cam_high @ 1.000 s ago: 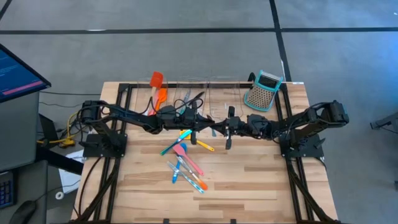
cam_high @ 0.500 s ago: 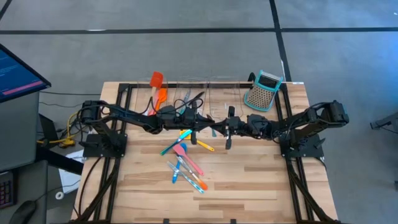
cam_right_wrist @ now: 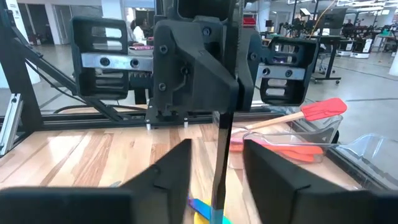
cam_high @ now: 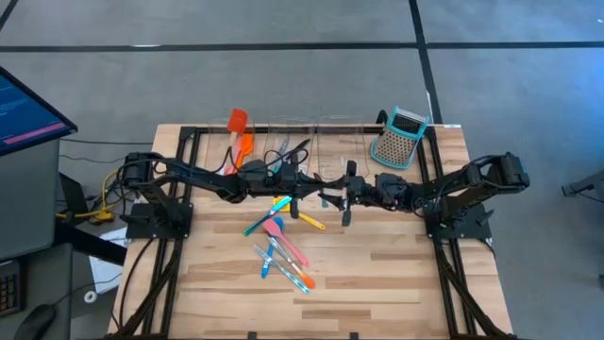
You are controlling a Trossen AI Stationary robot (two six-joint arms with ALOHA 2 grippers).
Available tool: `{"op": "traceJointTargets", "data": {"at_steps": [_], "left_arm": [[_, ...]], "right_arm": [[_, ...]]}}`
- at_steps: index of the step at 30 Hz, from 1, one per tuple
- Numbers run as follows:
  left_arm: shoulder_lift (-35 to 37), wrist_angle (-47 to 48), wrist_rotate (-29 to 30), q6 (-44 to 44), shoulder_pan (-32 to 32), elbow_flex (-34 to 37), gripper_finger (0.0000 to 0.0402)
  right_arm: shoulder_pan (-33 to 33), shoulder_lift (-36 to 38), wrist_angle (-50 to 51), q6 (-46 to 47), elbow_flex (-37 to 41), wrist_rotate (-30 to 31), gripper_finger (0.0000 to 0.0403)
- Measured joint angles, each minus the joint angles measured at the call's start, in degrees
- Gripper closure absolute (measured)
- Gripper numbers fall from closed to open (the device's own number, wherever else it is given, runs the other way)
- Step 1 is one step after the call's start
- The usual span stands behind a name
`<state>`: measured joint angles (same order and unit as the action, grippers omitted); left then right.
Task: Pick & Place Kitchen Items
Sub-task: Put the blue knife into the middle transparent bin
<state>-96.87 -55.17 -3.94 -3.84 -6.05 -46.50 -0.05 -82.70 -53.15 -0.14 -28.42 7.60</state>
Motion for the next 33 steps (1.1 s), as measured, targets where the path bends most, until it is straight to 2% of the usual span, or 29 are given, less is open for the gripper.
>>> {"op": "traceJointTargets", "data": {"at_steps": [4, 7, 12, 15, 18, 22, 28, 30, 33], "left_arm": [[1.1, 1.5, -0.6, 0.1, -0.9, 0.0, 0.0401], [3.9, 7.2, -0.8, 0.1, -2.5, 0.0, 0.0401], [11.0, 18.3, -0.8, 0.5, -5.8, 0.0, 0.0401], [16.1, 25.3, -0.8, 0.5, -7.9, 0.0, 0.0401], [20.9, 29.9, -0.8, 0.5, -10.1, 0.0, 0.0401], [26.0, 33.9, -0.4, 0.4, -13.5, 0.0, 0.0402], [29.2, 36.1, -0.4, -2.7, -19.7, 0.0, 0.0401], [29.2, 37.2, -0.4, -3.0, -21.4, 0.0, 0.0401], [29.0, 37.7, -1.2, -4.3, -24.0, 0.0, 0.0401]], "right_arm": [[-0.1, 2.2, 3.8, 0.0, 0.0, 0.0, 0.0208], [-0.1, 5.8, 11.4, -0.4, 0.1, 0.0, 0.0174], [-0.1, 13.2, 20.9, -0.4, 0.0, 0.0, 0.0161], [-0.1, 18.1, 26.3, -0.3, 0.0, 0.0, 0.0179], [-0.1, 22.7, 31.0, -0.2, 0.0, 0.0, 0.0213], [-0.1, 27.8, 37.7, -0.2, 0.0, 0.0, 0.0284], [-0.1, 32.6, 45.8, -0.3, 0.0, 0.0, 0.0388], [-0.1, 33.4, 47.7, -0.2, 0.0, 0.0, 0.0397], [0.1, 33.7, 49.4, 1.1, 0.1, 0.0, 0.0388]]}}
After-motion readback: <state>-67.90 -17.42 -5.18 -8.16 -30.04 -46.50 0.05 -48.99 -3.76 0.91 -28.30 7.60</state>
